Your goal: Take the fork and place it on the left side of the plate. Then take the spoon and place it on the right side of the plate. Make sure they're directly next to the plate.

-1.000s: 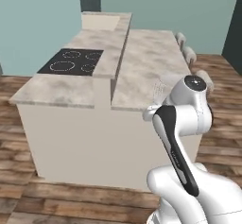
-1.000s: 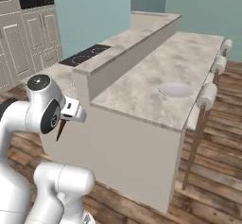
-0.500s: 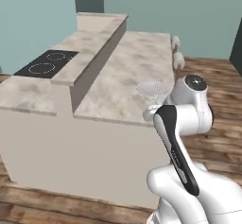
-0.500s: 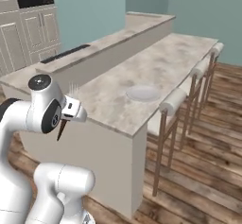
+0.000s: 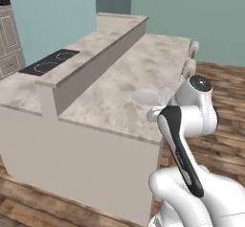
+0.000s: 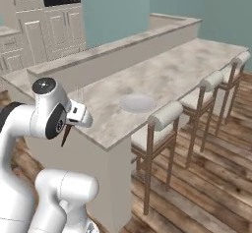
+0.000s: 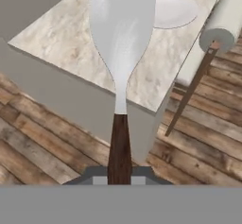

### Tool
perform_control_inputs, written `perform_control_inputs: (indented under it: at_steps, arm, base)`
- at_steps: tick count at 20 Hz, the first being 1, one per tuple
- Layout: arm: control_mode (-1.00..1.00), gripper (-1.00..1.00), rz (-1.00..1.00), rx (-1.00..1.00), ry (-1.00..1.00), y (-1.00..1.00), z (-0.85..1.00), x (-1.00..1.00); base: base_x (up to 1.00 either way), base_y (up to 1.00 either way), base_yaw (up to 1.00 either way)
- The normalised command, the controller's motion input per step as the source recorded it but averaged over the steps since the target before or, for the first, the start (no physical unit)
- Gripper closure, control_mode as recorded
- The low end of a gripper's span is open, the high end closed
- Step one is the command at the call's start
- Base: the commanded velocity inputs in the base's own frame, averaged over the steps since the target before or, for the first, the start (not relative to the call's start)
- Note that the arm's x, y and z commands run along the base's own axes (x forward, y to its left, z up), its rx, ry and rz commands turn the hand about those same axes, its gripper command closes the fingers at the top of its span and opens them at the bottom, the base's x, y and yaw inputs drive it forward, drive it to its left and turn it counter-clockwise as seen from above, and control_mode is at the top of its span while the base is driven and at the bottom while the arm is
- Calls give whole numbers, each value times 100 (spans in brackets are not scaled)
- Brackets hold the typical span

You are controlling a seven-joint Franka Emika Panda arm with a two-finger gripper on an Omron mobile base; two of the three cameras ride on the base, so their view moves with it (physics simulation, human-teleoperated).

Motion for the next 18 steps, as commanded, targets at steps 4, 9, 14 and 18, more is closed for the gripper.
perform_control_inputs:
  at_steps: [4, 9, 14, 18]
  arm:
    - [100, 100, 0, 0, 0, 0, 0, 0]
    - [100, 100, 0, 0, 0, 0, 0, 0]
    - [100, 100, 0, 0, 0, 0, 0, 0]
    - [100, 100, 0, 0, 0, 0, 0, 0]
  base:
    - [25, -50, 48]
    - [21, -43, 50]
    - [3, -60, 47]
    - [0, -69, 43]
